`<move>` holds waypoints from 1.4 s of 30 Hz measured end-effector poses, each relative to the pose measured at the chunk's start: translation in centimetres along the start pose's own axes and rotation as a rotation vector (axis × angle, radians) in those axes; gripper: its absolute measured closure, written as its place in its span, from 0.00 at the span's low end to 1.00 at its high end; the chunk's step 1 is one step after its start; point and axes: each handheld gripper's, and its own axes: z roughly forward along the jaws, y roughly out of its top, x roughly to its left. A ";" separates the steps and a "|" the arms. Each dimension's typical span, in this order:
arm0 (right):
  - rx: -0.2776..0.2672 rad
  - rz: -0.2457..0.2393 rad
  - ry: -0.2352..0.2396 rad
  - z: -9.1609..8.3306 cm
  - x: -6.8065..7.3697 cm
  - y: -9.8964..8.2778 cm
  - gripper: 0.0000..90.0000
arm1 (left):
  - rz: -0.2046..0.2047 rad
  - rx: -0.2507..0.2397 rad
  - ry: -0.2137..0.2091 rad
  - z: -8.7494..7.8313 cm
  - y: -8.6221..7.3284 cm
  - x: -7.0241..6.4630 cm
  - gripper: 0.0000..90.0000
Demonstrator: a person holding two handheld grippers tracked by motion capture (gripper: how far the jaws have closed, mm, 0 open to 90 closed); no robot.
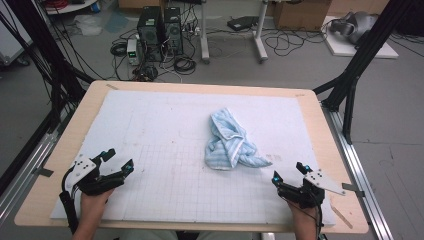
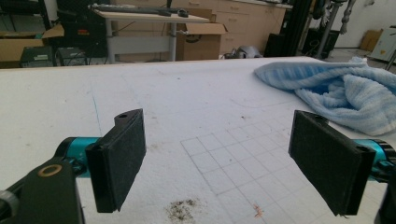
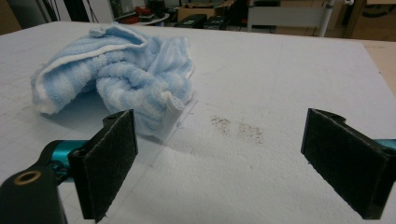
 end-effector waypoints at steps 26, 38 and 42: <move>-0.006 -0.021 -0.008 -0.1 0.3 0.0 0.11 | -0.001 0.006 0.003 0.0 0.0 0.0 0.22; 0.014 -0.036 -0.012 0.1 0.4 0.2 0.11 | -0.013 0.003 -0.001 0.1 0.0 0.1 0.22; 0.015 -0.004 0.008 0.0 0.4 0.6 0.11 | -0.014 0.005 -0.004 0.1 0.0 0.1 0.22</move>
